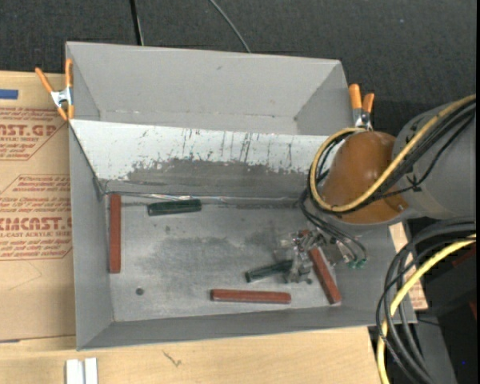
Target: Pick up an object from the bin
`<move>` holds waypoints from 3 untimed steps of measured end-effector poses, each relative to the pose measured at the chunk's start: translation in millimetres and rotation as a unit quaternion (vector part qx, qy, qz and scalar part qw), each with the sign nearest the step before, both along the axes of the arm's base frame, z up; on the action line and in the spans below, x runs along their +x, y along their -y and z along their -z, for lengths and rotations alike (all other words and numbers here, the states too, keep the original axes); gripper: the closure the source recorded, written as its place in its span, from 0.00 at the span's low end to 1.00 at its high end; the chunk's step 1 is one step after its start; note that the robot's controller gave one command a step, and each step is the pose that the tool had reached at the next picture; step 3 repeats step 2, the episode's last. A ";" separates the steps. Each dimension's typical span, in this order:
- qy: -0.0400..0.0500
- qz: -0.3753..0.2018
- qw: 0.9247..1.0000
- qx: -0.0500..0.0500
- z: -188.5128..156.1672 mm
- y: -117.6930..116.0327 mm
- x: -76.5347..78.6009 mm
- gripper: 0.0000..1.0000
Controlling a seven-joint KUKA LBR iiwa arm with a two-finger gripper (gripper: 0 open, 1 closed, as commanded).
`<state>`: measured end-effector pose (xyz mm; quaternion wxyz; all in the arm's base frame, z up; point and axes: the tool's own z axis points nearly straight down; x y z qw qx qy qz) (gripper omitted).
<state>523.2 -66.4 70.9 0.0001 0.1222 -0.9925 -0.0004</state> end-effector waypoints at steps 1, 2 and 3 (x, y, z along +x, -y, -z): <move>0.000 0.000 1.000 0.000 0.0 0.0 0.0 1.00; 0.004 0.005 1.000 -0.001 -185.0 9.1 -13.0 1.00; 0.004 0.005 1.000 -0.001 -185.0 9.1 -13.0 1.00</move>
Offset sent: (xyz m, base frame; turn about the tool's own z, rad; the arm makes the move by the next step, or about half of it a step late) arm -0.0143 -0.0098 0.1806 0.0107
